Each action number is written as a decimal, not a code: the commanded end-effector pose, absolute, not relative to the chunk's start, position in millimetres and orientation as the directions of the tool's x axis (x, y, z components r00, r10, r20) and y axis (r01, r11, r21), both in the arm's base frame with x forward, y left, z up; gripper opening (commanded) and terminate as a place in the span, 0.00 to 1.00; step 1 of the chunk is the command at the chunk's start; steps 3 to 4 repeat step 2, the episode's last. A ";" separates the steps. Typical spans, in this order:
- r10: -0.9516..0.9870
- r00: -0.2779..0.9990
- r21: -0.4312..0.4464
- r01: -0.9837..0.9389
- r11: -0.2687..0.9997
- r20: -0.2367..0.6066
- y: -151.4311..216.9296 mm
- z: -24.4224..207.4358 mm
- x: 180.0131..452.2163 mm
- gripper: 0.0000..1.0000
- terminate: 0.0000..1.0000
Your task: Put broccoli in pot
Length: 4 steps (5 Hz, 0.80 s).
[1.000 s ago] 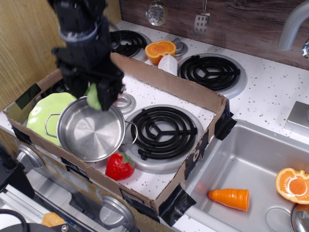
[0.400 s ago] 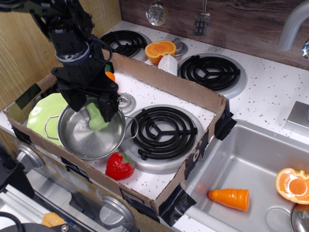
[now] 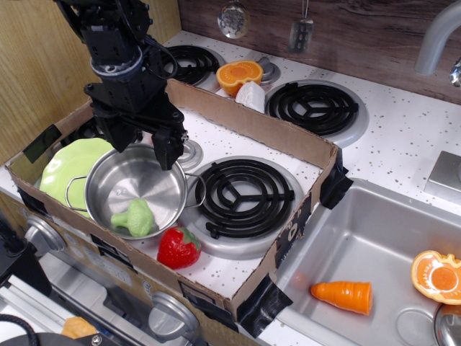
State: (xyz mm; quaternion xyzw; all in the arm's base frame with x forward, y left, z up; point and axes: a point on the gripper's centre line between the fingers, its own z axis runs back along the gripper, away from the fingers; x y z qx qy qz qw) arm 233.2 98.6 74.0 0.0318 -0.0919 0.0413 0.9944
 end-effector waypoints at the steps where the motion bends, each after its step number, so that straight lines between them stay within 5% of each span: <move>1: 0.071 0.970 0.073 -0.090 0.993 0.231 98.2 85.9 240.4 1.00 0.00; 2: 0.071 0.970 0.073 -0.090 0.993 0.231 98.2 85.9 240.4 1.00 1.00; 4: 0.071 0.970 0.073 -0.090 0.993 0.231 98.2 85.9 240.4 1.00 1.00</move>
